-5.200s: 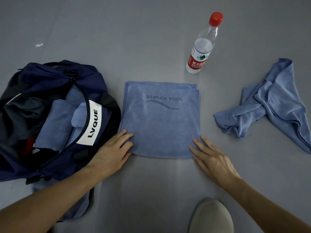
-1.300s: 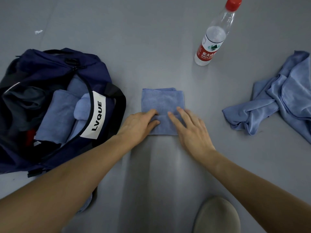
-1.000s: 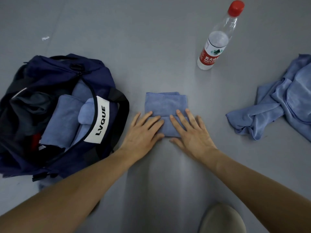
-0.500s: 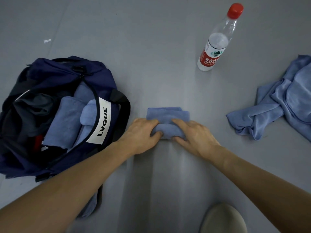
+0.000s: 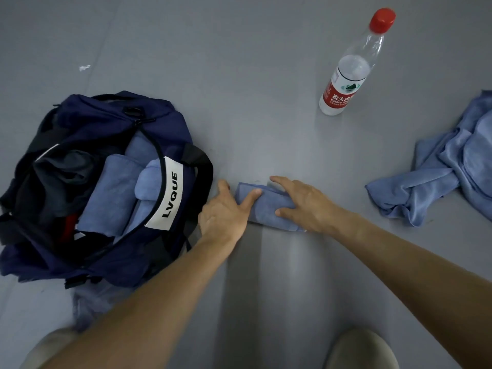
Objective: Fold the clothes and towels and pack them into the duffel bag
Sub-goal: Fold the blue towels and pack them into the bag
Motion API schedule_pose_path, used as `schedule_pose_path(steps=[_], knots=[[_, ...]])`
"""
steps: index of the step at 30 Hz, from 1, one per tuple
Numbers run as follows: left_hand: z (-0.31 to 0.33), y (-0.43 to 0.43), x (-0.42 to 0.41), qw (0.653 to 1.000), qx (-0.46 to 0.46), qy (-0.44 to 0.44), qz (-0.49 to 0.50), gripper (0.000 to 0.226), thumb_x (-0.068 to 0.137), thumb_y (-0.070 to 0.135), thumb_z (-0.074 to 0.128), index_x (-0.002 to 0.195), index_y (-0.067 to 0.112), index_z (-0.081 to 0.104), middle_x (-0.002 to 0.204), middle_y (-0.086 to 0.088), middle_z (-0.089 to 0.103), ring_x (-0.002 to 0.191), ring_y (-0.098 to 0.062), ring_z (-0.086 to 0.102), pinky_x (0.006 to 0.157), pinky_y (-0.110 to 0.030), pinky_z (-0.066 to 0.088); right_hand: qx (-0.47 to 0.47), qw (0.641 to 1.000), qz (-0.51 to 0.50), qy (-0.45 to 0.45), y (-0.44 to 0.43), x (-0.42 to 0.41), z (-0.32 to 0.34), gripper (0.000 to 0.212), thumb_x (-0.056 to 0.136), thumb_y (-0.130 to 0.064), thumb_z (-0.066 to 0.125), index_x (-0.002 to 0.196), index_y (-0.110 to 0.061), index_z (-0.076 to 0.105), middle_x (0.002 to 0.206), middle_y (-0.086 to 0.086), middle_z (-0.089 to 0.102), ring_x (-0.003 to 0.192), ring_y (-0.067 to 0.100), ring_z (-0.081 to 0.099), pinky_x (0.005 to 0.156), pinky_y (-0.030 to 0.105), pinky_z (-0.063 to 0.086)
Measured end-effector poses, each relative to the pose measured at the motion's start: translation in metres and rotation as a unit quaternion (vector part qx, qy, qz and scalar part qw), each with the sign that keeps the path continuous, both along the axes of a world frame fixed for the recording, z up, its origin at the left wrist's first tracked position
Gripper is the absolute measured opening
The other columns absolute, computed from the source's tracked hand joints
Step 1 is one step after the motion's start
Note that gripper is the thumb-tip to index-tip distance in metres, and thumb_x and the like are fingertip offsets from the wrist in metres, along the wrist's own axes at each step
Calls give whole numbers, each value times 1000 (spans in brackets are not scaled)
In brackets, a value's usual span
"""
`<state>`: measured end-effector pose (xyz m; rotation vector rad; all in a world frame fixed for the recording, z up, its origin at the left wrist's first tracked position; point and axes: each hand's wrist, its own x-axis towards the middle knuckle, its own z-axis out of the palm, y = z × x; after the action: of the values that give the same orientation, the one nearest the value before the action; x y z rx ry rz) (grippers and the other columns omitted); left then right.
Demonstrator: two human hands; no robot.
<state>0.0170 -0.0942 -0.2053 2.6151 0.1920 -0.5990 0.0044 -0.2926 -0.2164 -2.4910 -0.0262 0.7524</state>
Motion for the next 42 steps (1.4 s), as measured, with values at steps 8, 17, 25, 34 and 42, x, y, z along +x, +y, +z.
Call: schedule_pose_path(steps=[8, 17, 25, 34, 42], knots=[[-5, 15, -35, 946, -281, 78, 139, 88, 77, 83, 47, 151, 50, 13, 97, -3, 75, 91, -25, 73, 84, -51, 59, 168, 976, -139, -26, 32, -37, 13, 76, 94, -35, 66, 144, -63, 16, 126, -15, 54, 116, 13, 57, 108, 35, 42], [106, 67, 5, 897, -370, -212, 115, 80, 98, 32, 63, 159, 34, 12, 159, 15, 28, 135, 3, 42, 112, -22, 38, 275, 932, -161, -172, 119, -24, 95, 64, 90, -59, 54, 146, -62, 21, 100, -12, 63, 80, 9, 63, 80, 28, 54], [77, 195, 65, 968, -119, -215, -48, 69, 102, 28, 56, 157, 44, 18, 131, -8, 52, 116, -22, 55, 100, -39, 46, 60, 974, -88, -202, 213, 30, 88, 65, 97, -57, 48, 154, -48, 17, 166, 0, -9, 150, 35, 9, 116, 50, 30], [67, 223, 27, 964, -238, -115, -39, 46, 102, 21, 55, 141, 46, 49, 133, 2, 52, 118, -6, 53, 97, -9, 39, 14, 996, -72, -59, 227, 5, 76, 90, 91, -17, 53, 157, -39, -4, 166, -4, -14, 129, 33, 45, 86, 36, 43], [71, 243, 19, 968, -223, 94, -74, 61, 98, 29, 61, 143, 61, 35, 155, 16, 37, 139, -6, 39, 111, -28, 38, 51, 996, -49, -55, 230, 2, 83, 99, 87, -10, 54, 158, -32, -11, 166, -11, -10, 99, 30, 61, 74, 32, 44]])
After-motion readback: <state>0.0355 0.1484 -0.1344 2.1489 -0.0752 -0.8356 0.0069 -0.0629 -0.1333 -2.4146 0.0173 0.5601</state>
